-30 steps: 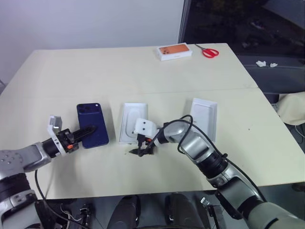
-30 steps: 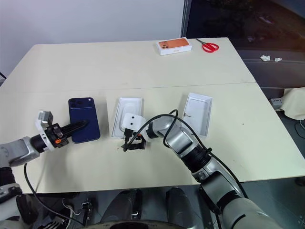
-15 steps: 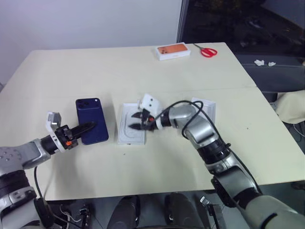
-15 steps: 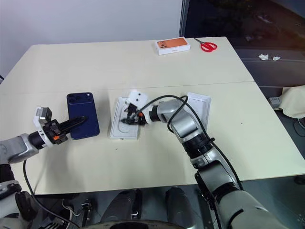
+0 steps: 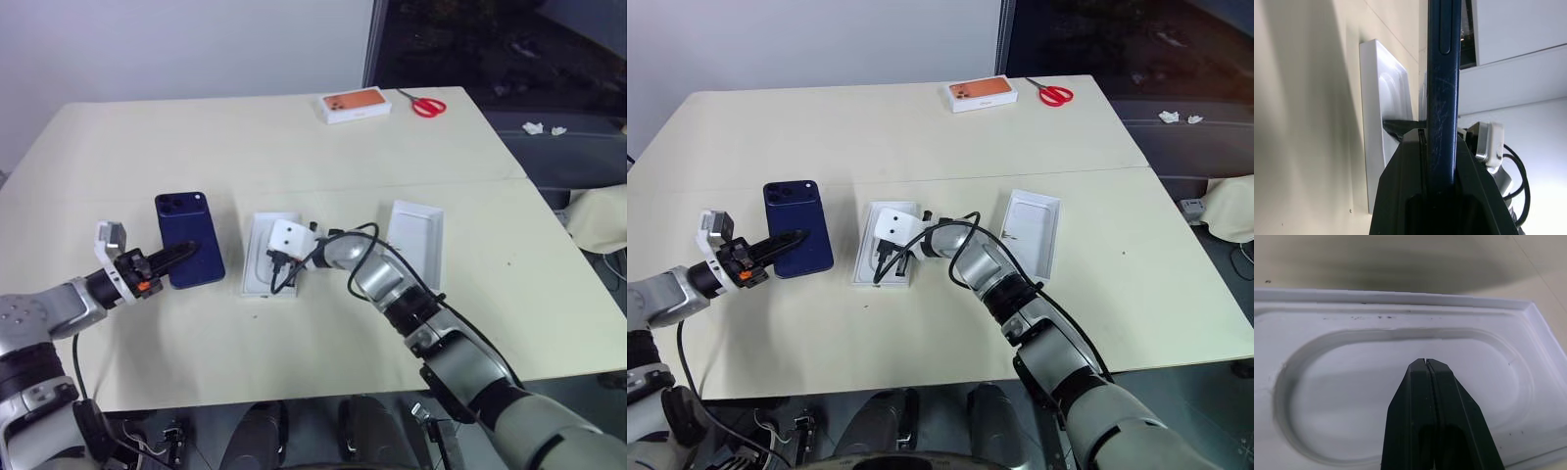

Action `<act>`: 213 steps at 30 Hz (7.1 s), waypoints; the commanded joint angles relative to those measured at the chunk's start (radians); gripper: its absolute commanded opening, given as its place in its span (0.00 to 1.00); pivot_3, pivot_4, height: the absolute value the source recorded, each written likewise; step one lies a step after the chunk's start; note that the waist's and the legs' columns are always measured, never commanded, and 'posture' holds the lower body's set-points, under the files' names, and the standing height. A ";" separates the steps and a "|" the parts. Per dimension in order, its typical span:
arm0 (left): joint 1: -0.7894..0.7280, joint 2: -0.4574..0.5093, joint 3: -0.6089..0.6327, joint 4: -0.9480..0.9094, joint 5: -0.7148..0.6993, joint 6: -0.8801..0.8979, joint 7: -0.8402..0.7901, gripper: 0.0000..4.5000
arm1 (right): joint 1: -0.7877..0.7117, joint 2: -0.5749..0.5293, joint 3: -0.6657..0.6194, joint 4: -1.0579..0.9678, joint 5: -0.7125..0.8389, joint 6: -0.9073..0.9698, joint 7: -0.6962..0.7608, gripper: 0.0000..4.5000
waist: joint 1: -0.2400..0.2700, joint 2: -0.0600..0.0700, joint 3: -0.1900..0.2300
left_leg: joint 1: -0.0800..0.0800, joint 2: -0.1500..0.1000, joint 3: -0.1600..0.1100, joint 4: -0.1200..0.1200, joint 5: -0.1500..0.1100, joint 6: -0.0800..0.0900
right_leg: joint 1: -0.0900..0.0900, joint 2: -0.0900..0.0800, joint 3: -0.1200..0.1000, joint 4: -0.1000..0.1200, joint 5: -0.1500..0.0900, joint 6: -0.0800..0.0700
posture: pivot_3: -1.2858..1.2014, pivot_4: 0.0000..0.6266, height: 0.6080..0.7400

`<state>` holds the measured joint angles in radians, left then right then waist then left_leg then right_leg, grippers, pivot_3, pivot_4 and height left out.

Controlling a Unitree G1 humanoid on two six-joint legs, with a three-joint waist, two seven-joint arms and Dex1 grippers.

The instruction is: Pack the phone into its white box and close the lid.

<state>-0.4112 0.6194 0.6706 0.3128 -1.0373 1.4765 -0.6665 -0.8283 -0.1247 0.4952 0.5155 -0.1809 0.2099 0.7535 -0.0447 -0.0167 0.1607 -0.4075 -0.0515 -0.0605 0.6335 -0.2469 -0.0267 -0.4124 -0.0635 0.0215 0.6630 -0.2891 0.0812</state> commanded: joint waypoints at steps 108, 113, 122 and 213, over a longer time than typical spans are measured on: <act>-0.178 -0.396 -0.814 -0.061 0.609 -0.594 -0.039 0.01 | 0.371 -0.555 -0.274 -0.405 0.077 0.060 0.167 0.00 | 0.064 0.001 -0.001 | 0.002 -0.004 -0.003 0.015 -0.006 0.011 | 0.018 -0.002 -0.006 -0.007 0.000 0.000 | 0.52 0.24 1.00; -0.195 -0.422 -0.814 -0.047 0.618 -0.600 -0.048 0.01 | 0.405 -0.596 -0.289 -0.417 0.083 0.041 0.179 0.00 | 0.066 0.001 -0.001 | 0.002 -0.004 -0.003 0.015 -0.007 0.012 | 0.019 -0.002 -0.006 -0.008 0.000 0.001 | 0.52 0.24 1.00; -0.195 -0.464 -0.824 -0.054 0.626 -0.596 -0.044 0.01 | 0.412 -0.639 -0.306 -0.389 0.095 0.023 0.197 0.00 | 0.073 0.001 -0.001 | 0.003 -0.004 -0.003 0.016 -0.007 0.012 | 0.020 -0.002 -0.006 -0.009 0.000 0.001 | 0.52 0.24 1.00; 0.115 -0.059 -0.468 -0.456 0.388 -0.838 -0.168 1.00 | -0.141 -0.322 -0.876 -0.438 0.773 1.404 -0.481 0.00 | 0.028 0.007 0.006 | -0.004 0.000 0.001 0.012 -0.008 0.014 | 0.007 0.000 -0.001 -0.005 0.001 0.001 | 0.52 0.24 1.00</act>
<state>-0.2880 0.5457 0.1658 -0.1310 -0.6265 0.6445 -0.8329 -0.9419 -0.4598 -0.2946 0.0763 0.5628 1.6079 0.2881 -0.0165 -0.0096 0.1665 -0.4113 -0.0513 -0.0595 0.6460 -0.2548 -0.0126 -0.4053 -0.0637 0.0199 0.6578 -0.2885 0.0820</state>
